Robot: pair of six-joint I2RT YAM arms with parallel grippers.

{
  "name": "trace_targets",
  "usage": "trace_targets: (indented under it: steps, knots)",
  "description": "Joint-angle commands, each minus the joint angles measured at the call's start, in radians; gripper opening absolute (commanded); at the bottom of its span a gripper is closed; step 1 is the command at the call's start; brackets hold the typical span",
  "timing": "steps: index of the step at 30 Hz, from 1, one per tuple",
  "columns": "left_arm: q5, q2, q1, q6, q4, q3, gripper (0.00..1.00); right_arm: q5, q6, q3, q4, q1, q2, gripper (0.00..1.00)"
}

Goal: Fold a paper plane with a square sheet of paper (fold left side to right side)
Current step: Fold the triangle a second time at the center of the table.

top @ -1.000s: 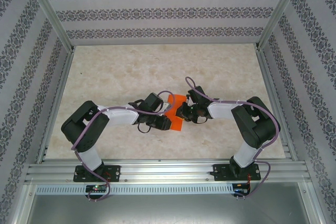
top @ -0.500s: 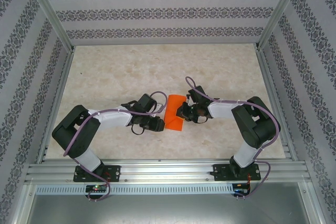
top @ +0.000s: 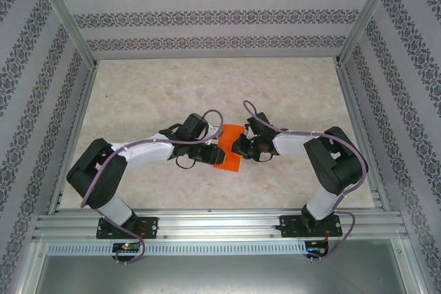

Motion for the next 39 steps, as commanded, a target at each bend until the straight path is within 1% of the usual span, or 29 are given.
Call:
trace_targets:
  steps: [1,6,12,20,26,31,34,39]
  knots:
    - [-0.01,0.057,0.009,0.004,0.006,0.041,0.26,0.086,-0.017,-0.021,-0.111,-0.015,0.028,0.17]
    - [-0.058,0.112,0.01,0.004,-0.015,0.05,0.26,0.086,-0.016,-0.023,-0.11,-0.015,0.026,0.17]
    - [-0.099,0.12,0.01,0.01,-0.04,0.02,0.26,0.083,-0.022,-0.023,-0.105,-0.015,0.025,0.17]
    - [-0.078,0.119,0.01,-0.004,-0.004,-0.03,0.26,0.06,-0.039,-0.012,-0.084,-0.015,0.003,0.17]
    - [-0.085,0.133,0.01,-0.006,0.001,-0.041,0.25,0.045,-0.055,0.009,-0.095,-0.014,-0.06,0.17]
    - [-0.104,0.134,0.01,-0.002,-0.011,-0.045,0.25,0.027,-0.041,0.006,-0.121,0.005,-0.106,0.13]
    - [-0.111,0.134,0.01,0.0,-0.016,-0.043,0.25,0.008,-0.02,0.016,-0.105,0.033,-0.093,0.11]
    - [-0.118,0.137,0.009,0.0,-0.013,-0.044,0.25,-0.021,0.007,0.048,-0.053,0.072,-0.023,0.08]
